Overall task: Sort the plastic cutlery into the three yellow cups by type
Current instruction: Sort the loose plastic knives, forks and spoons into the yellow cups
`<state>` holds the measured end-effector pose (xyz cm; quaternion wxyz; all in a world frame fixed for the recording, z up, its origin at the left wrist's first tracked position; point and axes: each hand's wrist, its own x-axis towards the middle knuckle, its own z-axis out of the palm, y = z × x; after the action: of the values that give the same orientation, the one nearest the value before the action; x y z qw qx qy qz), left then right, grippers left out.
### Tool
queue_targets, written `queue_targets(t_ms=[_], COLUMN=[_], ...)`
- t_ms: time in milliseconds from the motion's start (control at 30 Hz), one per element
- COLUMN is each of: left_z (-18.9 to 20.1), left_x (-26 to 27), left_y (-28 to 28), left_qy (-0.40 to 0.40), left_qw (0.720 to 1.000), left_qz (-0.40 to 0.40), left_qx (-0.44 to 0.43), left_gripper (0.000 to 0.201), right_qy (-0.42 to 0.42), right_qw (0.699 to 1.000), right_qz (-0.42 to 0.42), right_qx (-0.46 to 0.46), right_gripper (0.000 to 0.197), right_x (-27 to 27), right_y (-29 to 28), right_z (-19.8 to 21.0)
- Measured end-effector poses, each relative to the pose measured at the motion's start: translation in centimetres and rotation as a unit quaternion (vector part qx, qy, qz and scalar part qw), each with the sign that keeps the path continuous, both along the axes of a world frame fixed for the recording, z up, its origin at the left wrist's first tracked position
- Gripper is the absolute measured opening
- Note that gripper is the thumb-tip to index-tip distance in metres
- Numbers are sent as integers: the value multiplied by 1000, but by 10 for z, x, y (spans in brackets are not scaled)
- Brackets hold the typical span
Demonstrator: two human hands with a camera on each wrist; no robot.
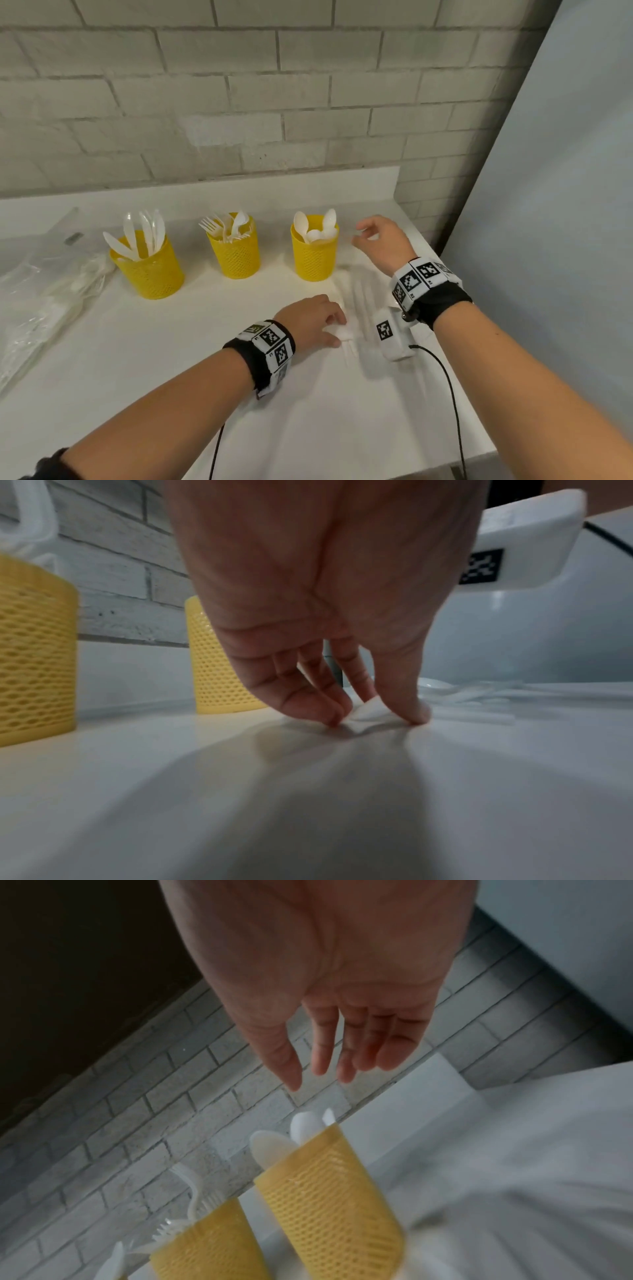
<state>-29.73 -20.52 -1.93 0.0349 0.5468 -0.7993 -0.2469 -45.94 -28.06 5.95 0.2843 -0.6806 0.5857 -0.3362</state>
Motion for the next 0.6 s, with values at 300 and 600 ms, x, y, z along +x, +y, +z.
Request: queue_targets(t_ms=[300, 600], left_z=[18, 20], left_x=[3, -14], left_y=[-14, -4], left_qy=[-80, -134], left_qw=[994, 980], left_qz=[-49, 139], left_qx=[-52, 47], left_gripper=[33, 62], right_qy=[99, 139], right_qw=[976, 922], right_qz=[-114, -36], right_qx=[157, 360], right_gripper=[13, 27], right_x=[-85, -81], right_y=[37, 87], right_z=[-32, -39])
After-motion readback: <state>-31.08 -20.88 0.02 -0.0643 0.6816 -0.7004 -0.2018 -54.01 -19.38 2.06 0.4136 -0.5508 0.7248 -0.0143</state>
